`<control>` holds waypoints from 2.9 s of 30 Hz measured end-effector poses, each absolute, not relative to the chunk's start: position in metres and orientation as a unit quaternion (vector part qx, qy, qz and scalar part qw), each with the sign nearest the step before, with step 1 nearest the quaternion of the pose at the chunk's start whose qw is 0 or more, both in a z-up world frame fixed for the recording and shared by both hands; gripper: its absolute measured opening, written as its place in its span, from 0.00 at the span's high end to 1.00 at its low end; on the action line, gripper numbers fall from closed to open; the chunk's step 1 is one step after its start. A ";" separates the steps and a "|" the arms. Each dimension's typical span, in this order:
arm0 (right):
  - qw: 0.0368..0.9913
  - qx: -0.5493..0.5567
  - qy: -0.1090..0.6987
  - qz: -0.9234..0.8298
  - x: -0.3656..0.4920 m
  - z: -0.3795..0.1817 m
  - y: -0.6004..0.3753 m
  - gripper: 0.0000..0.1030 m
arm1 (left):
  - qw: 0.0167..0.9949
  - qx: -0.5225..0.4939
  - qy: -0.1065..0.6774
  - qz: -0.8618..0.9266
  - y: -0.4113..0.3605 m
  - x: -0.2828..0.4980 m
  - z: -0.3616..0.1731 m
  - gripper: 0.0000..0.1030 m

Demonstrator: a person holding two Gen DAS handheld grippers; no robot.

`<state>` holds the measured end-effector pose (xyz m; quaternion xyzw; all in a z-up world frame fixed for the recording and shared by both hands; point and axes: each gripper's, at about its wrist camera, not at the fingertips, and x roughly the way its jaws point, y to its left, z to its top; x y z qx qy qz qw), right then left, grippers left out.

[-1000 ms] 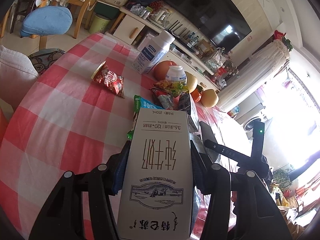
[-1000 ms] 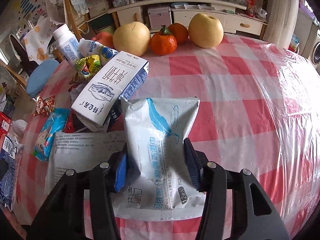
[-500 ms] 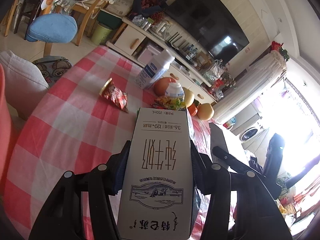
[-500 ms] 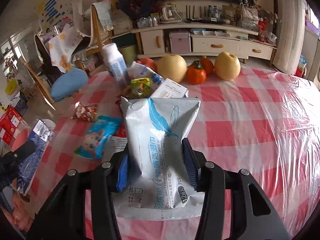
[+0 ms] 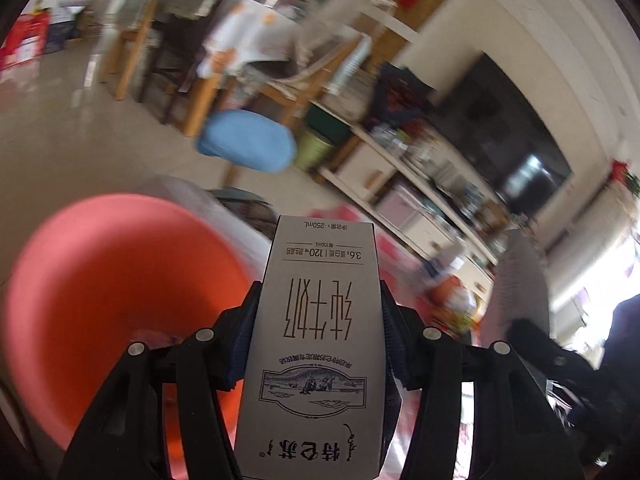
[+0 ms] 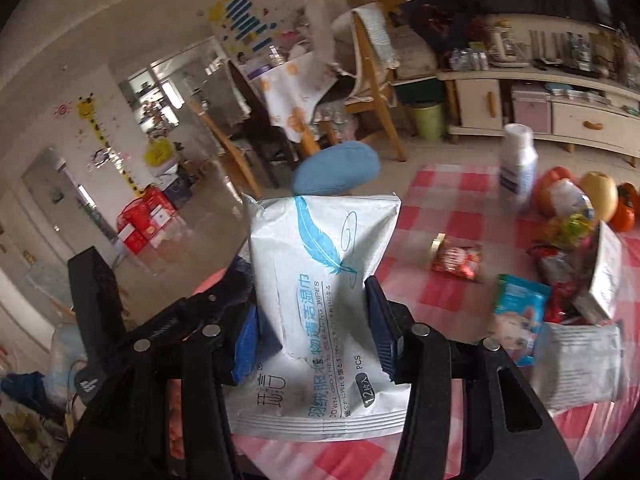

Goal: Collect trash
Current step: 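Carry the carton with the left gripper while the right gripper carries the wipes toward the pink bucket, then open the left gripper over the bucket while the right gripper releases the wipes pack, then move both tools back over the table toward the red snack packet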

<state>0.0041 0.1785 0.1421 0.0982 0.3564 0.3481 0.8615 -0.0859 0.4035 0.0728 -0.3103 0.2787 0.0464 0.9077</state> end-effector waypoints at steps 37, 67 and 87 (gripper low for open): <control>0.887 -0.015 0.358 0.291 -0.023 0.109 0.182 0.08 | 0.963 -0.190 0.153 0.119 0.401 -0.095 0.107 0.12; 0.916 0.021 0.335 0.217 -0.029 0.118 0.029 0.07 | 0.960 -0.117 0.255 0.020 0.272 -0.034 0.088 0.12; 0.913 0.073 0.382 0.121 0.042 0.106 -0.065 0.07 | 0.928 -0.089 0.361 -0.003 0.225 0.052 0.035 0.12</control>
